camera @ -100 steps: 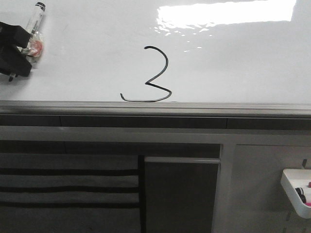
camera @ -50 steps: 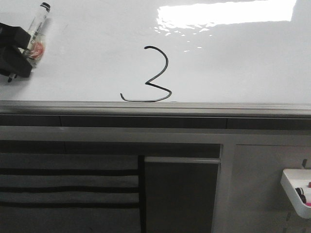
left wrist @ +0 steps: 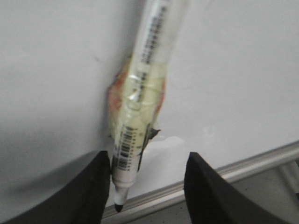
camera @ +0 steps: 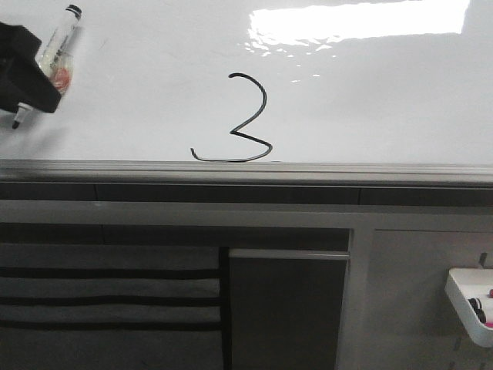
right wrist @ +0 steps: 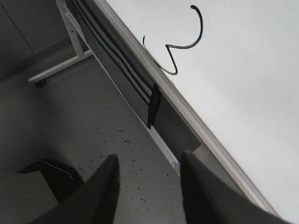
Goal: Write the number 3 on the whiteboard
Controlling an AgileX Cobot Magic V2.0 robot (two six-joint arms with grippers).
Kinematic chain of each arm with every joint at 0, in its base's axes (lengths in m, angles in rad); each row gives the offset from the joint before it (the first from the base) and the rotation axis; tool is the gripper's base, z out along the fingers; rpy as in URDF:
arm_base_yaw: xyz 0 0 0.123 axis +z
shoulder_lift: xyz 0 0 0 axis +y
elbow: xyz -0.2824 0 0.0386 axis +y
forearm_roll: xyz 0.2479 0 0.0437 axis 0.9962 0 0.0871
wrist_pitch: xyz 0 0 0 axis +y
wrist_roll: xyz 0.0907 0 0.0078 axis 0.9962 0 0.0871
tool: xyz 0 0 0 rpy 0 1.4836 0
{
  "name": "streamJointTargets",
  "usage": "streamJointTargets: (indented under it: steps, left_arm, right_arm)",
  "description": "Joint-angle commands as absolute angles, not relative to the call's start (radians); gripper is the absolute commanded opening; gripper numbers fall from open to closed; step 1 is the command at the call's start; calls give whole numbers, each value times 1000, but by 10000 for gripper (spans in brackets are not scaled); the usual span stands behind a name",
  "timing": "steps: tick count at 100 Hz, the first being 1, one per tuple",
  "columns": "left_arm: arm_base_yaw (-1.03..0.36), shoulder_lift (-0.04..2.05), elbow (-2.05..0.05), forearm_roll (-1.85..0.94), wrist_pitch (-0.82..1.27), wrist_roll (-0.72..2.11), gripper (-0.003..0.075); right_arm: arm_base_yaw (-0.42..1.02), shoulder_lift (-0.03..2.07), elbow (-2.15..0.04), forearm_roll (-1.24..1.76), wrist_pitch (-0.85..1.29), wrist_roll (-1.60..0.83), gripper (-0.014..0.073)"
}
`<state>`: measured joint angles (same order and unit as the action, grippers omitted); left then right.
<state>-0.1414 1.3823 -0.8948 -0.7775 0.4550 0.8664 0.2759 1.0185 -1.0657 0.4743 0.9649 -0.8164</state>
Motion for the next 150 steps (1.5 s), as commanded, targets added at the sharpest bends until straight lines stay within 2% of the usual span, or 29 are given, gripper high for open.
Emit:
streamJointTargets:
  steps: [1,35,54,63,83,111,127,137,150]
  left_arm:
    - [-139,1287,-960,-740,544,859,338]
    - [-139,958,-1017,-608,878,813,326]
    - [-139,745,-997,-320,911,557,225]
    - [-139,649,-953,-233,892,471,156]
    - [-139,468,-778,-206,722,405,-20]
    - [-139,336,-471,-284,208,357,-18]
    - [-139,339,-348,-286,-70,357,-18]
    - [-139,339,-298,-286,-123,357,-18]
    - [-139,339,-252,-294,-108,357,-18]
  right_arm:
    - [271,970,-1092,450,938,-758,267]
    - [270,796,-1090,29,976,-115,267]
    - [270,675,-1039,27,911,0,262]
    - [270,611,-980,27,851,10,225]
    - [270,458,-806,29,688,11,103]
    - [270,270,-576,27,376,11,-43]
    - [270,218,-415,27,-15,11,-60]
    - [270,218,-346,27,-160,11,-59]
    - [270,218,-296,27,-165,11,-59]
